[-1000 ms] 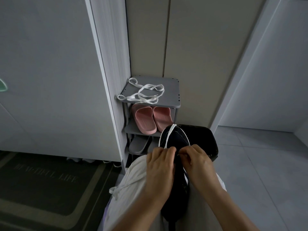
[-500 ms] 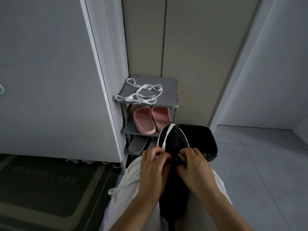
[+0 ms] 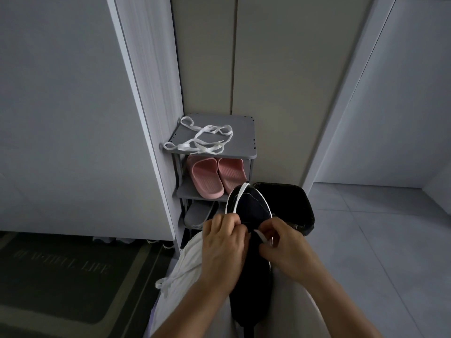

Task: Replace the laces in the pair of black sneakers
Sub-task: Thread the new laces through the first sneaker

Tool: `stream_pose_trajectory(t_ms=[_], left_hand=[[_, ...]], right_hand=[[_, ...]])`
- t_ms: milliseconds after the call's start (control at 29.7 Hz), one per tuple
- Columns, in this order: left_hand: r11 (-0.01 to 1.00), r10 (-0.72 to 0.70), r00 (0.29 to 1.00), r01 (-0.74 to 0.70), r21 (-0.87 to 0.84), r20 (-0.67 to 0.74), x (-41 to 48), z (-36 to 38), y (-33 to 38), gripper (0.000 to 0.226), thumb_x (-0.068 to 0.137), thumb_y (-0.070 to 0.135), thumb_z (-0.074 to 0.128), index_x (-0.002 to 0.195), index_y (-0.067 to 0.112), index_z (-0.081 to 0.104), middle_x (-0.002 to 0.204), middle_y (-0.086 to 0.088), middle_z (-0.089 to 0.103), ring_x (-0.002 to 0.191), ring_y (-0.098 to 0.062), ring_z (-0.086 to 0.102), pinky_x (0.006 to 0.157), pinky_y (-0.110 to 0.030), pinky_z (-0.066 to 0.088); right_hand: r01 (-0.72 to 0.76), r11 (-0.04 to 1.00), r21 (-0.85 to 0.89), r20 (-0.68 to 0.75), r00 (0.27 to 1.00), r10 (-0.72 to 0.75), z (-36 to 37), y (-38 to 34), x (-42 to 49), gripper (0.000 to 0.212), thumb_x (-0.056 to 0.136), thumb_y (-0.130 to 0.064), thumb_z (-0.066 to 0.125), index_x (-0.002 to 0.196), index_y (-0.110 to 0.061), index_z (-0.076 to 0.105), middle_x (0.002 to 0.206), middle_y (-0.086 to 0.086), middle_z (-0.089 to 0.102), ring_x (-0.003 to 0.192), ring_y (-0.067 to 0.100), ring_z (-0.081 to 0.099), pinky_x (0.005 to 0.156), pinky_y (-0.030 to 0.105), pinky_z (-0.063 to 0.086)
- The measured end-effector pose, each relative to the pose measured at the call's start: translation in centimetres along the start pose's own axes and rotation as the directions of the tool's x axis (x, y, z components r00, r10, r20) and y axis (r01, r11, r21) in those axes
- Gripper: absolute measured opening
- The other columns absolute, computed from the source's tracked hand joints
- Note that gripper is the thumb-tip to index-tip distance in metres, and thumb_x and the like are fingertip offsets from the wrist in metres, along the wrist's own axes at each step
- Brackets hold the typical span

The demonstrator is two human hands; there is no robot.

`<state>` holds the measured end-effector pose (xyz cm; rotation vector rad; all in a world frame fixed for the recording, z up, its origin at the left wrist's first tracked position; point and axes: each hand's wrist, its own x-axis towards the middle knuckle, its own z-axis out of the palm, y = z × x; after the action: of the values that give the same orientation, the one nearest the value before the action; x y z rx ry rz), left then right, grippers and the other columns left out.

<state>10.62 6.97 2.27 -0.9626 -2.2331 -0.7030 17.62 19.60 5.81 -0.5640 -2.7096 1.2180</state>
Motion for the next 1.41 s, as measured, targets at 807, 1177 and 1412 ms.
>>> stream_pose_trajectory(t_ms=[807, 1177, 1412], left_hand=[[0.882, -0.208, 0.600, 0.456, -0.117, 0.773, -4.7, -10.3, -9.6, 0.023, 0.070, 0.060, 0.049, 0.085, 0.042, 0.051, 0.098, 0.018, 0.050, 0.093, 0.002, 0.053, 0.086, -0.016, 0.045], [0.910, -0.294, 0.795, 0.402, -0.099, 0.530, 9.3, -2.5, -0.3, 0.032, 0.090, 0.039, 0.053, 0.106, 0.012, 0.044, 0.100, 0.000, 0.055, 0.093, -0.023, 0.056, 0.081, -0.034, 0.041], [0.887, -0.252, 0.919, 0.345, -0.307, 0.304, 7.5, -3.1, -2.2, 0.004, 0.091, 0.015, 0.053, 0.087, 0.017, 0.054, 0.068, 0.012, 0.054, 0.062, -0.005, 0.054, 0.066, -0.019, 0.040]], right_hand=[[0.210, 0.921, 0.329, -0.542, 0.840, 0.002, -4.3, -0.8, 4.5, 0.035, 0.086, 0.008, 0.050, 0.080, -0.027, 0.055, 0.088, 0.005, 0.064, 0.076, 0.018, 0.066, 0.063, 0.020, 0.051], [0.286, 0.303, 0.909, -0.300, 0.954, -0.001, -5.7, -4.1, 3.0, 0.020, 0.090, 0.001, 0.040, 0.081, -0.007, 0.056, 0.069, 0.004, 0.060, 0.067, 0.019, 0.060, 0.068, 0.026, 0.054], [0.343, 0.298, 0.891, -0.333, 0.939, -0.084, -6.4, -3.7, 3.0, 0.013, 0.065, -0.025, 0.071, 0.072, -0.017, 0.063, 0.063, -0.002, 0.056, 0.051, 0.011, 0.052, 0.056, 0.020, 0.048]])
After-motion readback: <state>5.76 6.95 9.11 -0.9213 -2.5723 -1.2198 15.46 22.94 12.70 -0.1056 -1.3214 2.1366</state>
